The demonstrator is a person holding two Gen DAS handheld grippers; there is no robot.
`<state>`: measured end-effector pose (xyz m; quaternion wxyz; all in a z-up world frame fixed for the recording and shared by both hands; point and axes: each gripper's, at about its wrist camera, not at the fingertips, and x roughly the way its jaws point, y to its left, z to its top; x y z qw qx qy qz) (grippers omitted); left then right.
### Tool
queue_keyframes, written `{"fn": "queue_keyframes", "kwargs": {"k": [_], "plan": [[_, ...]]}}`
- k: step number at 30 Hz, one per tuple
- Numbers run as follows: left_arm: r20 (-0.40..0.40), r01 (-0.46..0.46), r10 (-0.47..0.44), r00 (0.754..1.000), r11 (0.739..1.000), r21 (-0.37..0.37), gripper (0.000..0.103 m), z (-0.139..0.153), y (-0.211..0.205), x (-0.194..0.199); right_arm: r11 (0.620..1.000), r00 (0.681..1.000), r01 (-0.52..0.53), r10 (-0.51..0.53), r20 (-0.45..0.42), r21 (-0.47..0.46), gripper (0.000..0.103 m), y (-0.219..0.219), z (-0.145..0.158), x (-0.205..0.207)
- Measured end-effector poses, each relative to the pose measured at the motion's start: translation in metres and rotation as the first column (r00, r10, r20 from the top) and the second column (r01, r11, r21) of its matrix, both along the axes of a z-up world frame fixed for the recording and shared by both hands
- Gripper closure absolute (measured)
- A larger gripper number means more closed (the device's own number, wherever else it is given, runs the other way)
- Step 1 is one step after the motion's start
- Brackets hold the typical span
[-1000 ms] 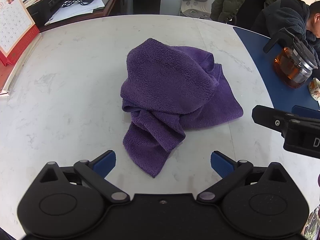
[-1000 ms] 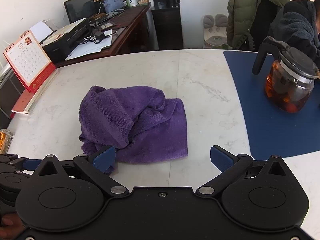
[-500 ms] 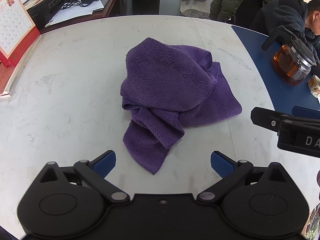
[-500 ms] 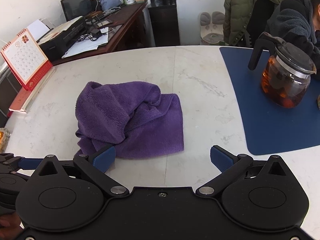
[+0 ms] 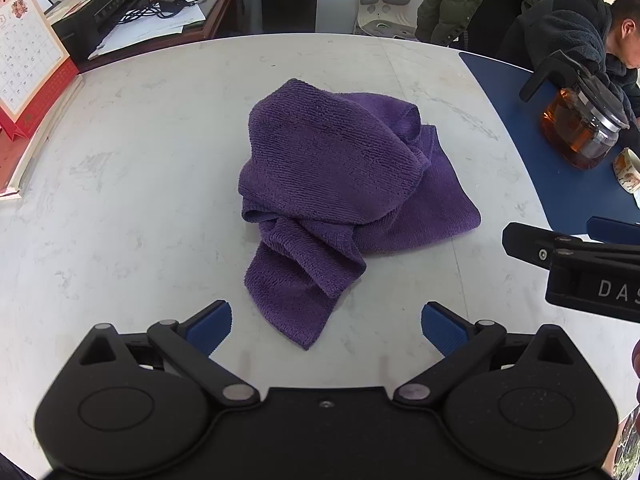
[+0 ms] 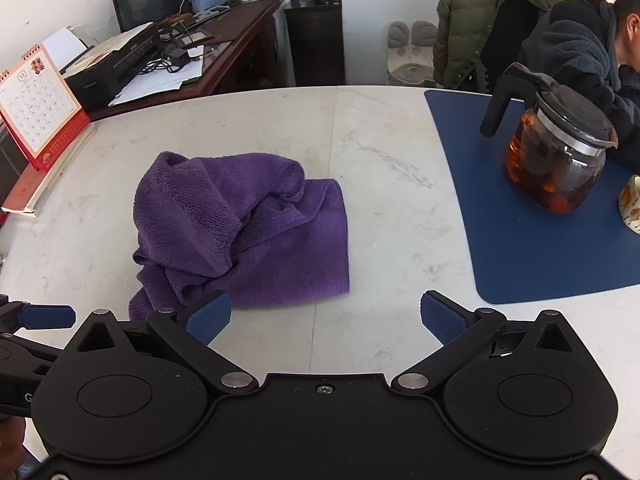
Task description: Fold towel
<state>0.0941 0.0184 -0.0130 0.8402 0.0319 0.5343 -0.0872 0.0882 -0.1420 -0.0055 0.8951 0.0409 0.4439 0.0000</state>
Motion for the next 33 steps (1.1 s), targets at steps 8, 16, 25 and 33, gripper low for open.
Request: {"fn": "queue_keyframes", "kwargs": {"k": [8,16,25,33], "plan": [[0.003,-0.006,0.006,1.0,1.0,0.002,0.001,0.001,0.002,0.0,1.0,1.0,-0.008,0.008,-0.003,0.005,0.0,0.001,-0.002,0.001],[-0.015,-0.009,0.009,1.0,1.0,0.006,0.001,-0.003,0.003,0.003,1.0,1.0,-0.019,0.019,-0.015,0.008,0.0,0.003,-0.003,0.003],[-0.037,-0.01,0.01,0.999,1.0,0.011,0.001,-0.009,0.004,0.007,0.999,0.999,-0.034,0.034,-0.032,0.014,0.0,0.007,-0.006,0.007],[-0.017,-0.062,0.062,0.998,0.997,0.04,0.001,-0.021,0.024,0.022,0.999,0.997,-0.023,0.026,-0.071,0.049,0.0,-0.002,-0.019,0.018]]}}
